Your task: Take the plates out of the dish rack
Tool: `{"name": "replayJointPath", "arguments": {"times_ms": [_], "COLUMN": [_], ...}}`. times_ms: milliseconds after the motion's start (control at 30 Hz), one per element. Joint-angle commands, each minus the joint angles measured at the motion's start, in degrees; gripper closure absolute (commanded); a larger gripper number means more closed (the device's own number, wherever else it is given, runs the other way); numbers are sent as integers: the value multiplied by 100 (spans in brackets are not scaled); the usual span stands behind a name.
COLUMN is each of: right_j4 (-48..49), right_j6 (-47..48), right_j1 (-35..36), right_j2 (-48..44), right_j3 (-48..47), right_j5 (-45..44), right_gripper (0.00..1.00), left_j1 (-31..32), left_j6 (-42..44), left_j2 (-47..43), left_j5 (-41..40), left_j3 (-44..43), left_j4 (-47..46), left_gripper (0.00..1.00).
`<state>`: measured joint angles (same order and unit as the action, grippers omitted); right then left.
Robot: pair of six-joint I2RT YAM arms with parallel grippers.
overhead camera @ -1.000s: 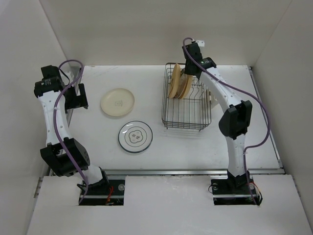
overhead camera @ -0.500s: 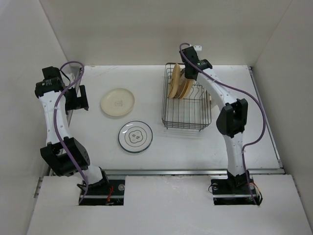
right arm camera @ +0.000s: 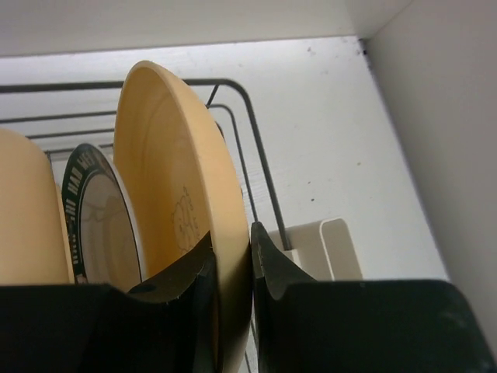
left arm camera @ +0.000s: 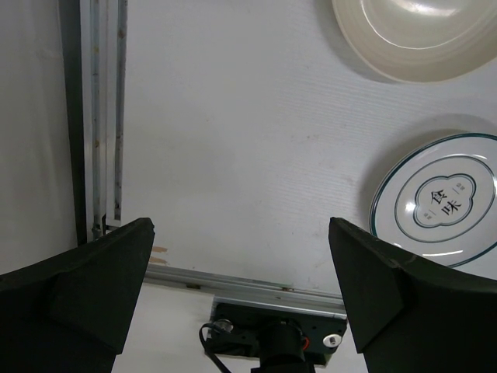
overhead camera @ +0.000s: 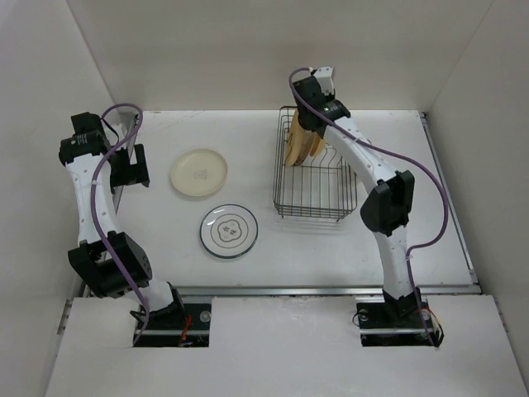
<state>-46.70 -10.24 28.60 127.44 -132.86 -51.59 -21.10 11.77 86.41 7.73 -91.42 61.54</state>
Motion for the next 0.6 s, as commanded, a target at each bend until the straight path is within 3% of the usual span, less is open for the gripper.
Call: {"name": "replayJointPath", "arguments": {"times_ms": [0,200,400,533,567], "right_j4": [573,1302,1620,1437,1366], "right_j6": [689,1305,1481,930,806], "right_j1": [76,76,76,128,128], "right_j2": [-588,-1027,-1397,-1888,-2002], "right_j3": [-205,-153,-161,-162,4], "right_j5": [-1334,-1871,-1679,-146,1356], "right_gripper": [100,100,100,100,100], "left_j1": [-8,-8,-8,-8,-8], "left_j6": [71,194,308,773,861], "left_j2": [-116,-116,-221,-344,-344], "left_j5": [44,220,693,1824,2090], "left_j3": [19,-113,-113,-236,-323], "left_j4": [78,78,130,332,437], "left_gripper": [6,6,6,2,2]}}
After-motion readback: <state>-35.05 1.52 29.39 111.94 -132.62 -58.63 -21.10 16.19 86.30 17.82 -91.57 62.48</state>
